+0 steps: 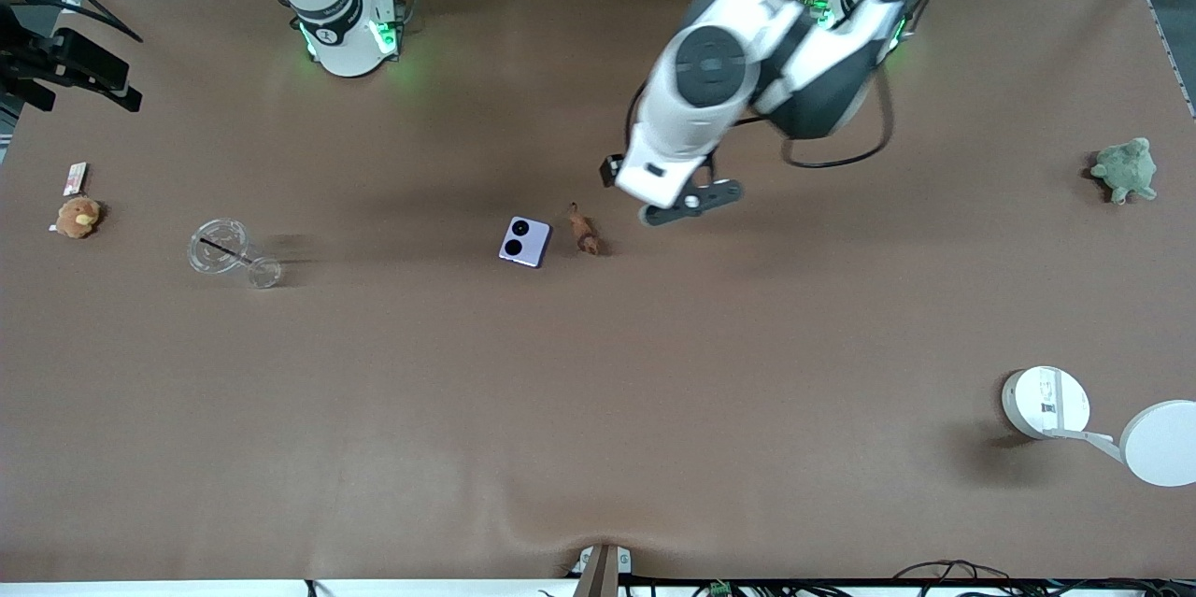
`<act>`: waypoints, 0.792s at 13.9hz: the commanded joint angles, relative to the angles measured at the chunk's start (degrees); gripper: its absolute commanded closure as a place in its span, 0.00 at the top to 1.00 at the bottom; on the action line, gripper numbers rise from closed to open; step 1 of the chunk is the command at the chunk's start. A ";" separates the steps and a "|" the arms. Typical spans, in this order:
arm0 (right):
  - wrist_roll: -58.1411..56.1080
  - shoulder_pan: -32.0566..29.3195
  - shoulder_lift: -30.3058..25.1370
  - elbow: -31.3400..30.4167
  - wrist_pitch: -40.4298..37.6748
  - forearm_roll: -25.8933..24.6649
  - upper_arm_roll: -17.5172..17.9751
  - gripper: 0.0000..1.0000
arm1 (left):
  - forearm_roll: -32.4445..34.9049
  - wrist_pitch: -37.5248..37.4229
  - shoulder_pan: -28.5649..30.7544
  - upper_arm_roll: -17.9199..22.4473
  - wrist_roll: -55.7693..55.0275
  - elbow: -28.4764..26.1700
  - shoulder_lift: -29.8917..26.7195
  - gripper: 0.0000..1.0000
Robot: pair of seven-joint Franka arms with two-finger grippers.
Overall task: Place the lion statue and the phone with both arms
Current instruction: 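Reach the left gripper down over the brown lion figurine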
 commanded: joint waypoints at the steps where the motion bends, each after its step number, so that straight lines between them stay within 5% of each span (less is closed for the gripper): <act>1: -0.44 0.18 -1.11 -1.05 0.01 -0.06 -0.26 1.00 | 7.49 4.83 -6.39 0.27 -9.60 1.41 5.71 1.00; 11: -0.44 0.27 -1.11 -1.05 0.01 -0.06 -0.26 1.00 | 16.29 22.61 -11.78 0.27 -28.19 1.32 18.30 1.00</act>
